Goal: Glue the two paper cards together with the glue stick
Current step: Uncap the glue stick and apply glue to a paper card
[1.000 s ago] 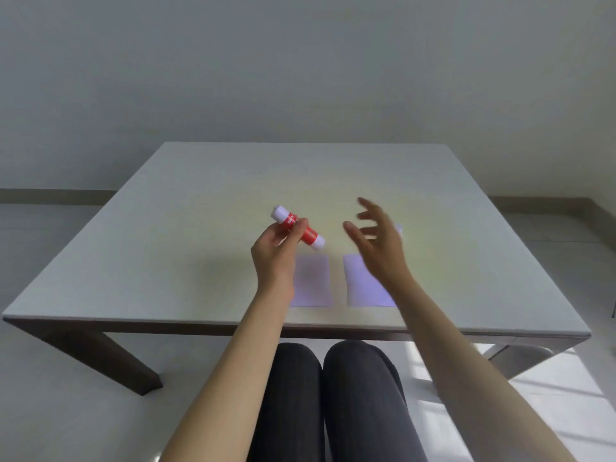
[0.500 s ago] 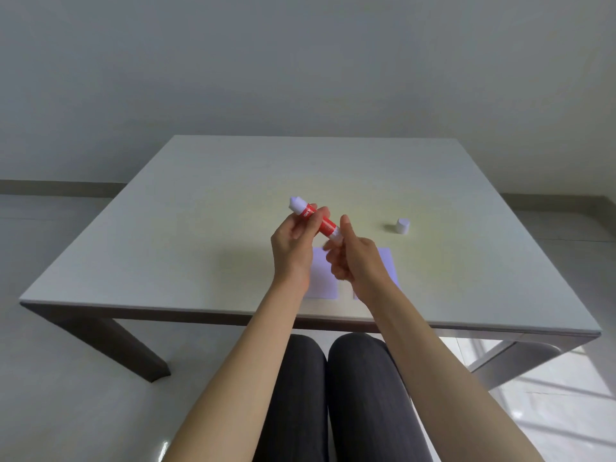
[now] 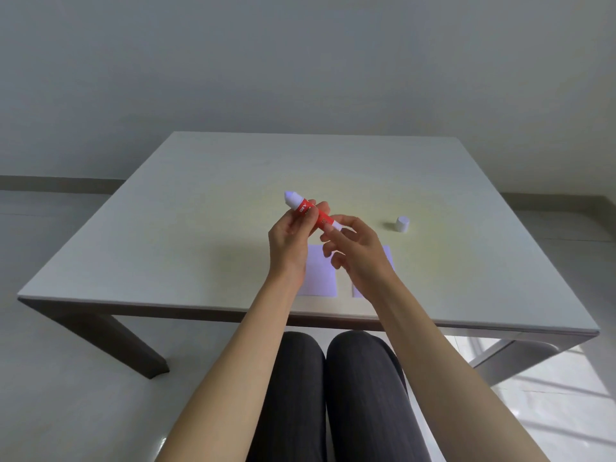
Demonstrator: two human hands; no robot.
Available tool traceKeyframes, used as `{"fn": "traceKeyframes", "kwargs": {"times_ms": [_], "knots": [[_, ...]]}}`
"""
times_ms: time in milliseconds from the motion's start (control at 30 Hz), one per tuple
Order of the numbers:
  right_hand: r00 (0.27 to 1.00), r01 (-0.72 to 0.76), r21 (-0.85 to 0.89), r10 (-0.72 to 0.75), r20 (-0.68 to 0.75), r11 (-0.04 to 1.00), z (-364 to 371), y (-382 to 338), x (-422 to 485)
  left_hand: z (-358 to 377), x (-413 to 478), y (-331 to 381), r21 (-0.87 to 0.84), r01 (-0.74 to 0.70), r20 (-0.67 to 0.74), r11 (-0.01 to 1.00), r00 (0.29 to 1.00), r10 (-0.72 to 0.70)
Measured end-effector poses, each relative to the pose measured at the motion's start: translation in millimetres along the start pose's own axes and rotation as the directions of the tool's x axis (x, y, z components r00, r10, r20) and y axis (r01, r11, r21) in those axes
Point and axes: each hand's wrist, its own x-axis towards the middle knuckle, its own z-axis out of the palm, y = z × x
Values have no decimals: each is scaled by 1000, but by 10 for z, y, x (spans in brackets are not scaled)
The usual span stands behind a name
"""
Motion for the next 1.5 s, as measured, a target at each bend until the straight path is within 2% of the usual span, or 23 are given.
{"fn": "traceKeyframes", "kwargs": {"times_ms": [33, 100, 167, 233, 367, 467, 567, 633, 767, 800, 833, 867, 900, 933, 1033, 1167, 1233, 1300, 1400, 1500], "knots": [[1000, 22, 27, -22, 7, 999, -5, 9, 6, 0, 7, -3, -19, 7, 7, 1000, 1000, -7], [986, -166, 156, 159, 58, 974, -14, -15, 12, -23, 19, -8, -30, 21, 52, 999, 998, -20], [909, -414, 237, 387, 153, 879, -7, -37, -1, -69, 19, -11, -41, 46, 146, 998, 989, -39], [841, -539, 235, 498, 212, 809, 5, -23, -12, -111, 18, 5, -44, 55, 243, 998, 969, -42], [757, -649, 290, 557, 342, 703, 38, -38, -61, -159, 14, 24, -35, 67, 327, 997, 943, -52], [745, -663, 325, 554, 371, 674, 44, -45, -63, -190, 9, 22, -33, 91, 363, 995, 929, -73], [818, -568, 227, 510, 266, 791, 3, -28, -68, -237, 4, 32, 42, 81, 381, 996, 920, -91], [879, -451, 146, 409, 245, 881, -29, -22, -84, -266, -2, 33, 150, 39, 382, 988, 919, -94], [963, -232, 162, 204, 174, 959, -52, -15, -85, -336, -4, 24, 368, -18, 454, 930, 876, -162], [976, -200, 196, 179, 121, 960, -78, -27, -75, -402, 23, 22, 469, -63, 460, 881, 869, -182], [987, -159, 212, 149, 63, 964, -128, -47, -60, -503, 66, 20, 608, -140, 454, 782, 869, -197], [994, -109, 185, 109, 7, 977, -201, -72, -41, -628, 118, 16, 742, -219, 440, 634, 872, -214], [997, -60, 102, 64, -38, 993, -289, -105, -22, -751, 165, 18, 826, -270, 428, 495, 872, -237], [997, -22, -27, 20, -73, 999, -370, -133, -3, -856, 203, 21, 865, -297, 423, 405, 865, -270], [990, 15, -438, -76, -122, 899, -483, -117, 47, -976, 262, -12, 871, -359, 470, 334, 808, -357], [983, 76, -773, -177, -48, 630, -359, 52, 77, -953, 291, -105, 857, -443, 513, 262, 775, -369], [977, 117, -850, -215, 4, 514, -307, 138, 70, -966, 295, -126, 856, -449, 516, 256, 775, -365], [963, 176, -879, -264, 60, 443, -263, 179, 64, -972, 300, -124, 853, -459, 521, 248, 772, -364], [945, 267, -884, -284, 162, 384, -228, 171, 22, -963, 304, -117, 853, -465, 522, 237, 767, -373], [908, 412, -843, -228, 350, 347, -203, 167, -133, -957, 304, -107, 857, -452, 516, 249, 764, -388]]}}
